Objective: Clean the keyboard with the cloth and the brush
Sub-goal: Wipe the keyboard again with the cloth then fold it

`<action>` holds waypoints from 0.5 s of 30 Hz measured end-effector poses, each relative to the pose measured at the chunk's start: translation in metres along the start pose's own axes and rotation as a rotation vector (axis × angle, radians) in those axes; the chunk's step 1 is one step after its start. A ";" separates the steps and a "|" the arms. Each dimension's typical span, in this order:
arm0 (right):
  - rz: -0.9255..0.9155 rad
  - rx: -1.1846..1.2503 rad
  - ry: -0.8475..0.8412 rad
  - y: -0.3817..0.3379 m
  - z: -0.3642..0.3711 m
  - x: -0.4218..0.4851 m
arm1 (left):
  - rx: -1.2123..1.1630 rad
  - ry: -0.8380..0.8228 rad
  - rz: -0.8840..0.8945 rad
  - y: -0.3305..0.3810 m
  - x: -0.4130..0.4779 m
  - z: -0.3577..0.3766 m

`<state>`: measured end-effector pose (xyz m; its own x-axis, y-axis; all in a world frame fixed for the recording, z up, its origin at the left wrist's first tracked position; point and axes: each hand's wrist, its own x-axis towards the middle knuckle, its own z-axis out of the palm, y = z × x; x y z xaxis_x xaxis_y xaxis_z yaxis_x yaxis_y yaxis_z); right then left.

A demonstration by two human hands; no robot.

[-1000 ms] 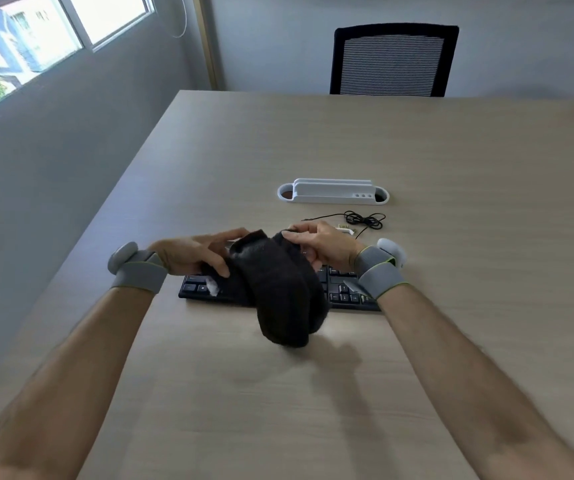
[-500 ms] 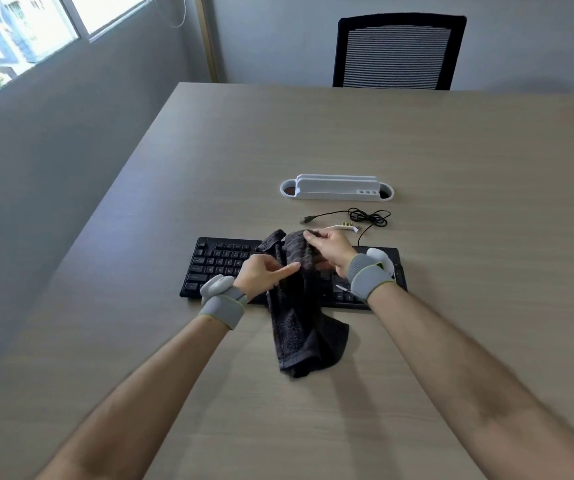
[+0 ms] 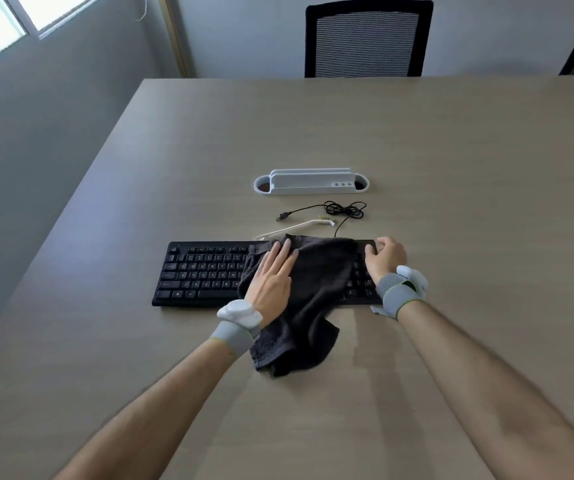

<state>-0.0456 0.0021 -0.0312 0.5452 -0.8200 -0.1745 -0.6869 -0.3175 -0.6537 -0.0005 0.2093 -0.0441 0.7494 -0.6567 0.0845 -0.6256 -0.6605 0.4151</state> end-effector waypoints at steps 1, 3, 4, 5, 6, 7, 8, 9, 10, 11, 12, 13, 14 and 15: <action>0.089 -0.016 0.009 0.008 -0.002 0.003 | -0.012 -0.129 -0.009 0.006 0.003 0.006; 0.243 -0.005 -0.071 0.021 -0.007 0.005 | 0.003 -0.315 -0.146 0.009 0.012 0.017; 0.317 0.036 -0.131 0.026 -0.010 0.006 | 0.025 -0.344 -0.196 0.009 0.015 0.021; 0.378 0.103 -0.178 0.031 -0.009 0.010 | 0.051 -0.353 -0.205 0.009 0.017 0.027; 0.431 0.176 -0.223 0.031 -0.010 0.013 | 0.079 -0.344 -0.191 0.009 0.017 0.031; 0.459 0.238 -0.259 0.033 -0.011 0.017 | 0.103 -0.326 -0.167 0.011 0.015 0.036; 0.485 0.302 -0.286 0.034 -0.013 0.020 | 0.119 -0.300 -0.132 0.013 0.014 0.040; 0.513 0.371 -0.303 0.039 -0.011 0.026 | 0.137 -0.281 -0.085 0.017 0.013 0.045; 0.542 0.435 -0.311 0.044 -0.009 0.030 | 0.146 -0.267 -0.026 0.022 0.012 0.049; 0.567 0.495 -0.321 0.047 -0.008 0.034 | 0.132 -0.259 0.033 0.028 0.012 0.052; 0.581 0.530 -0.333 0.049 -0.009 0.034 | 0.093 -0.257 0.085 0.035 0.014 0.054; 0.587 0.561 -0.340 0.050 -0.010 0.035 | 0.053 -0.257 0.131 0.041 0.018 0.056; 0.585 0.591 -0.349 0.049 -0.013 0.033 | 0.020 -0.262 0.170 0.048 0.022 0.059; 0.566 0.613 -0.352 0.047 -0.015 0.032 | 0.000 -0.278 0.198 0.054 0.027 0.061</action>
<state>-0.0681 -0.0461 -0.0564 0.3886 -0.5511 -0.7384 -0.5757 0.4805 -0.6616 -0.0270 0.1337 -0.0750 0.5260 -0.8461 -0.0867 -0.7528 -0.5106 0.4154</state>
